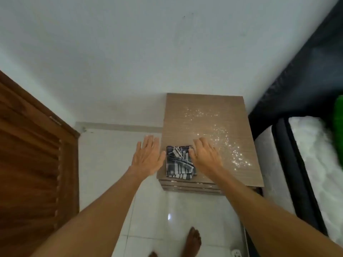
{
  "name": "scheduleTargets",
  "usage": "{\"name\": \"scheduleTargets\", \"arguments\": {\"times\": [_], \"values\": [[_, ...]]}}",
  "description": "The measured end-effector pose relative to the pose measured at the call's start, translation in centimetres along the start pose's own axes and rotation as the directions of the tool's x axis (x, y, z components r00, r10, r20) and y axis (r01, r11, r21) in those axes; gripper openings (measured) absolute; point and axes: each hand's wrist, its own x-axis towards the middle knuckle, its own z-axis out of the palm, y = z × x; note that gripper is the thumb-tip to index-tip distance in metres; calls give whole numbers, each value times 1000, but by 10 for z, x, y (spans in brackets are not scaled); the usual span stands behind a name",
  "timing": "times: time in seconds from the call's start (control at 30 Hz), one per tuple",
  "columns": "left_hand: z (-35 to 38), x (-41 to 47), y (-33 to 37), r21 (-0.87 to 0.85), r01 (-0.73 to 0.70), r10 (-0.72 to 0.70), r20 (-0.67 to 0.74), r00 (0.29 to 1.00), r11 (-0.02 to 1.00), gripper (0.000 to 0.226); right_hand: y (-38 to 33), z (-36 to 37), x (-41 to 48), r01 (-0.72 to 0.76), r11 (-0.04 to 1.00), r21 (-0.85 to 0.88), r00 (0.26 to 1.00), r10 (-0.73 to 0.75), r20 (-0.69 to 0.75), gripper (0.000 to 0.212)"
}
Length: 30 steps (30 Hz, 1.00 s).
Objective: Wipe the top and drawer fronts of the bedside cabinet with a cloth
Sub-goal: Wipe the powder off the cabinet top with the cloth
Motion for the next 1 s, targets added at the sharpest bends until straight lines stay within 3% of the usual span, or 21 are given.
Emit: {"name": "scheduleTargets", "arguments": {"times": [0.2, 0.37, 0.53, 0.63, 0.73, 0.8, 0.9, 1.0], "values": [[75, 18, -23, 26, 53, -56, 130, 990, 998, 64, 12, 84, 20, 48, 999, -23, 992, -45, 122, 49], [120, 45, -34, 7, 7, -8, 145, 989, 1000, 61, 19, 127, 39, 79, 994, -74, 995, -74, 59, 52], [148, 58, -35, -39, -50, 55, 145, 988, 998, 58, 26, 141, 48, 73, 994, -80, 993, -79, -82, 41], [151, 61, -36, -85, -49, 60, 138, 989, 995, 61, 31, 139, 56, -60, 998, 9, 984, 60, -169, 37], [150, 62, -37, -102, -43, 58, 144, 988, 994, 60, 34, 136, 64, -301, 950, 83, 918, 312, -243, 38], [149, 62, -38, -108, -46, 62, 153, 986, 993, 61, 34, 136, 67, -380, 921, 89, 882, 390, -263, 48], [148, 63, -40, -127, -58, 76, 144, 987, 990, 61, 27, 140, 63, -234, 972, 33, 945, 236, -227, 52], [147, 66, -46, -127, -79, 96, 133, 986, 989, 60, 14, 152, 58, -92, 994, -61, 996, 92, -1, 64]]}}
